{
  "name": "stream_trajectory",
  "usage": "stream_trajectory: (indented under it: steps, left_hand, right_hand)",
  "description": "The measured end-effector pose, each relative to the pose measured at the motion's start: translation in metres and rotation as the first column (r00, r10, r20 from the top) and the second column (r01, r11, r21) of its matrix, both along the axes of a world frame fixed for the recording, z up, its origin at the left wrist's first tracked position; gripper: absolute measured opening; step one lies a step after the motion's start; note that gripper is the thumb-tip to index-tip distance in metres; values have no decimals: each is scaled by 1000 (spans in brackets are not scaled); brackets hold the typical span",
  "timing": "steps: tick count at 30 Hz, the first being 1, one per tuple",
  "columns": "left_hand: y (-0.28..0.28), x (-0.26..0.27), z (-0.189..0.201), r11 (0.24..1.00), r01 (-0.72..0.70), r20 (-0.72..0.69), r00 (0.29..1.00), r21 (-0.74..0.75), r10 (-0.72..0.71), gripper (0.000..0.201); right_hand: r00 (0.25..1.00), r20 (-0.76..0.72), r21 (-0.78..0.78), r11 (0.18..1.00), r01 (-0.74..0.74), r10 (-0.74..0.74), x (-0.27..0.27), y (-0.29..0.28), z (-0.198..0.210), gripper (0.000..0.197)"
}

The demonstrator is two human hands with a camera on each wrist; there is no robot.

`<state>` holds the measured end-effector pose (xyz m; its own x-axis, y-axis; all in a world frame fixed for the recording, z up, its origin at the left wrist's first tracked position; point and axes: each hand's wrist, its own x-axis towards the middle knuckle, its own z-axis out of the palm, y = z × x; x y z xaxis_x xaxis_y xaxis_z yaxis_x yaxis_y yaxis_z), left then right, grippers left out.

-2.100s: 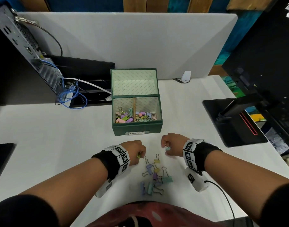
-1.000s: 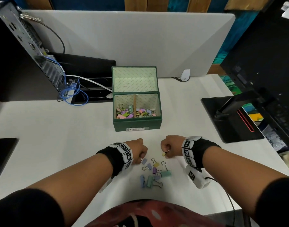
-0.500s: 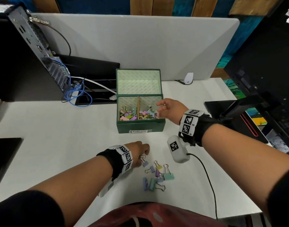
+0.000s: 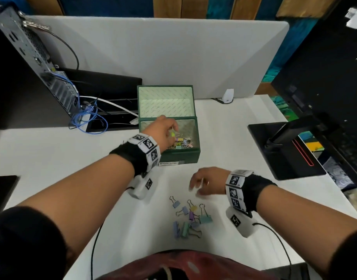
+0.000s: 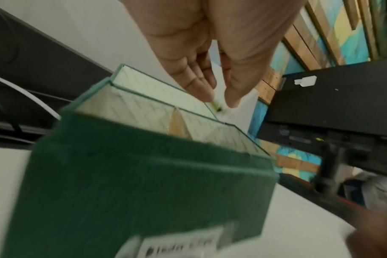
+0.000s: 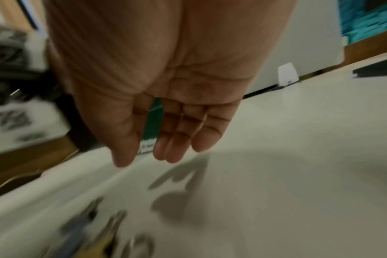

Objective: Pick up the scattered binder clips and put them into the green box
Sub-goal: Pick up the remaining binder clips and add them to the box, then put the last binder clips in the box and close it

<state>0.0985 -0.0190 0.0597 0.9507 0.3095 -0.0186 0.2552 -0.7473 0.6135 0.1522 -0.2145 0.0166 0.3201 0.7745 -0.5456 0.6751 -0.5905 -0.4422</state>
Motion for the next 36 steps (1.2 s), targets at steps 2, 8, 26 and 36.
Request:
stream_trajectory:
  steps: [2,8,26,36]
  left_hand:
    - [0,7,4,1000,-25,-17,1000,-4,24,23]
    - [-21,-10,-15,973,225,-154,964,45,-216,20]
    - [-49,-63,-84,855,509,-524,757,98,-391,32]
    - [-68,-59,-81,914,405,-493,798,12,-347,27]
  right_hand:
    - [996,-7,-66,994,-91,91,-8,-1,-5,33]
    - [972,-28,-110,965,-236,235,-18,-2,-17,43]
    - [996,-22,43,995,-89,90,-19,-3,-17,29]
    - [998,-7,-61,996,-59,58,-39,-6,-26,29]
